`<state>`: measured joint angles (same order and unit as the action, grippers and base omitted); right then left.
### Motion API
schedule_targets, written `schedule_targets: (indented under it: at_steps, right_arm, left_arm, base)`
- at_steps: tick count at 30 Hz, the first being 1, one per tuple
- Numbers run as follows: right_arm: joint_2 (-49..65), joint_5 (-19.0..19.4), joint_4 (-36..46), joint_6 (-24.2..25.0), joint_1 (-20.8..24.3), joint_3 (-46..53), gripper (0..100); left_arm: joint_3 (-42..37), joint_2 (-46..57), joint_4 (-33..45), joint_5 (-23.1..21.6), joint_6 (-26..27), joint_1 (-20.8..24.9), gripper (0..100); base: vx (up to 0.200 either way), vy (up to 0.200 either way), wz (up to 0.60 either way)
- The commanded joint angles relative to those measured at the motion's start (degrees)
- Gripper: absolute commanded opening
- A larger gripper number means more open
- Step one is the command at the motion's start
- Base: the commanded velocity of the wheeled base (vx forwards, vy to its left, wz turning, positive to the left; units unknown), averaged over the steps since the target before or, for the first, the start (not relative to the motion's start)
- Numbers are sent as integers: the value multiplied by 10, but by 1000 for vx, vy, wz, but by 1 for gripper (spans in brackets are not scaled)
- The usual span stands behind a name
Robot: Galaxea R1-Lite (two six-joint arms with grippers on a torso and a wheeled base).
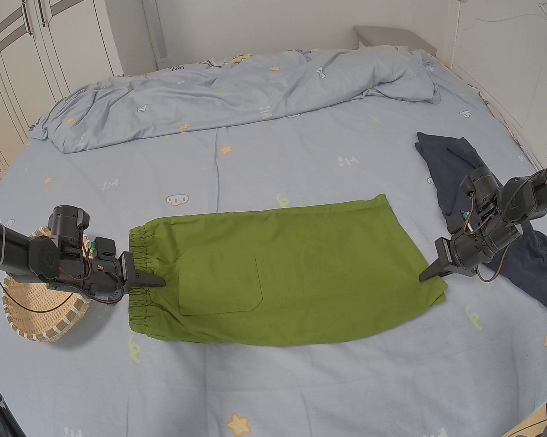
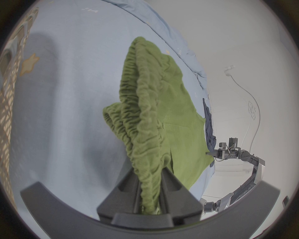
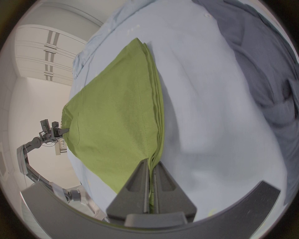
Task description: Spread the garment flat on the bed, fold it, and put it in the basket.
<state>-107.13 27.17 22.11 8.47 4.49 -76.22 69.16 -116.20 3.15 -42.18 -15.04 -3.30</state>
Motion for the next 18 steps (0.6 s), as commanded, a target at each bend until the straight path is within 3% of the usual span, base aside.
schedule_targets:
  at_steps: [1, 7, 13, 18]
  right_arm:
    - [36, 1, 42, 1, -9, 10, 0]
    - [97, 0, 36, 1, -11, 134, 0]
    - [145, -5, -61, 6, -9, 269, 0]
    - [194, -5, -120, 8, -10, 375, 0]
  left_arm:
    - [-6, 27, 21, 0, -1, 0, 0]
    - [-60, 68, 53, 1, 10, -2, 0]
    - [-168, 107, 47, 3, 13, -4, 0]
    - [-289, 138, -6, 5, 21, 1, 0]
  base:
    - [0, 0, 0]
    - [0, 0, 0]
    - [0, 0, 0]
    - [0, 0, 0]
